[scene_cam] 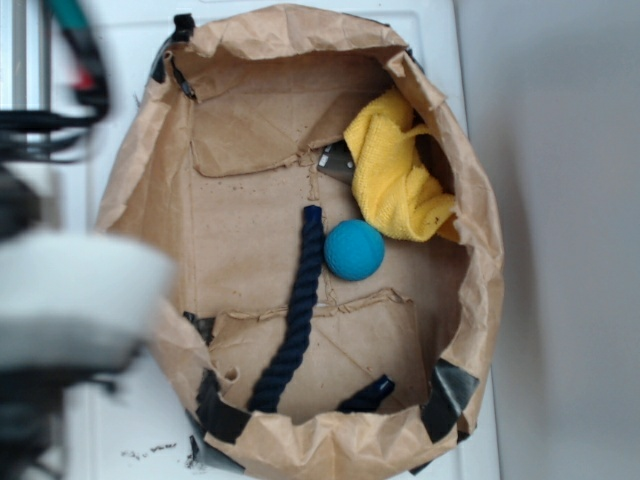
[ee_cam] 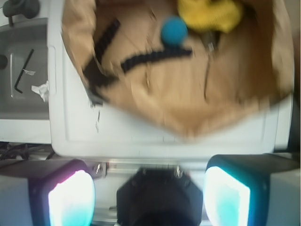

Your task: Grab the blue rope.

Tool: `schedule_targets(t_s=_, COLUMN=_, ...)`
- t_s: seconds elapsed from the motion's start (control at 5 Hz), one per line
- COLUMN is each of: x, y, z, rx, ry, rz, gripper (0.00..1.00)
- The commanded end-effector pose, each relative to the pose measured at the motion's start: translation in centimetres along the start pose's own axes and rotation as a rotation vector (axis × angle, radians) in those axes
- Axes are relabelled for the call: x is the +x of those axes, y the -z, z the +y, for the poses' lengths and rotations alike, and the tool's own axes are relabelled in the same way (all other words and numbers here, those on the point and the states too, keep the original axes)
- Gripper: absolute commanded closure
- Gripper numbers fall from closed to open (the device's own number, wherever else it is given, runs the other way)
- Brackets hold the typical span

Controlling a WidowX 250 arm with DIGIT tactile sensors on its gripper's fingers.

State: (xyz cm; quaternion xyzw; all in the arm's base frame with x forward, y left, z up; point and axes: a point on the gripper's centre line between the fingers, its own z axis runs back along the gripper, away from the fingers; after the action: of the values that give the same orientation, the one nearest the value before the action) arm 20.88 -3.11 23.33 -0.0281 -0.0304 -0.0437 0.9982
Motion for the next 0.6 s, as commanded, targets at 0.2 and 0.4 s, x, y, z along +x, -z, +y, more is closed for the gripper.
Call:
schedule_targets(t_s=0.2, x=6.1, y=4.2, z=2.2, rx=0.119, ry=-0.087, rz=-0.4, gripper=0.0)
schedule_targets(t_s=0.4, x=5.8, y=5.7, z=2.9, rx=0.196, ry=-0.327, rz=-0.467, gripper=0.0)
